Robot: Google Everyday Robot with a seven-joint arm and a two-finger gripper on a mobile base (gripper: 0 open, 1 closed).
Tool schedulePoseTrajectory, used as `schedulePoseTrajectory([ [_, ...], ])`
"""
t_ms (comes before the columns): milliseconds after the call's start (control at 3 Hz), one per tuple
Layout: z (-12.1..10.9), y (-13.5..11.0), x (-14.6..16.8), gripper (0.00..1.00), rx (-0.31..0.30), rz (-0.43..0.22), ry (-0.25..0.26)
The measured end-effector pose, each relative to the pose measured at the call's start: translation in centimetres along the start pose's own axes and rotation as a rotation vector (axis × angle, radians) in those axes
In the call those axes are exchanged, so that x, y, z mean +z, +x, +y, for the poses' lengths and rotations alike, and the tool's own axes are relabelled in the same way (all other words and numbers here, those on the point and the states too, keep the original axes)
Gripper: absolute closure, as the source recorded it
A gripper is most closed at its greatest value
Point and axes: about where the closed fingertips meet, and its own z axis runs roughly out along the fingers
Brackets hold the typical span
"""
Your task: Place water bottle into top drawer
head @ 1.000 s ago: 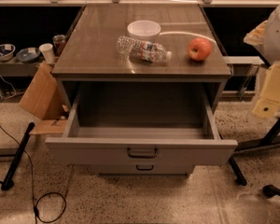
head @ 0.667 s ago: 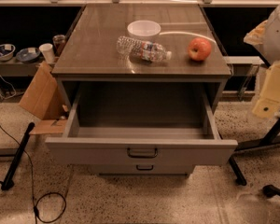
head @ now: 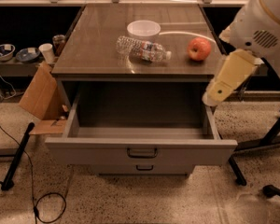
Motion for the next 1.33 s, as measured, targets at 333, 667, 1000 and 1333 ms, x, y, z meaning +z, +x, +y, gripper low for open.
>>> schedulePoseTrajectory([
  [333, -0.2, -2.8, 1.2, 0.0, 0.029, -0.051, -0.009],
  [667, -0.3, -5.2, 2.3, 0.0, 0.102, -0.141, -0.024],
  [1000, 0.1, -8.8, 3.6, 0.0, 0.129, -0.207, -0.037],
  [1333, 0.1, -8.8, 3.6, 0.0, 0.129, -0.207, -0.037],
])
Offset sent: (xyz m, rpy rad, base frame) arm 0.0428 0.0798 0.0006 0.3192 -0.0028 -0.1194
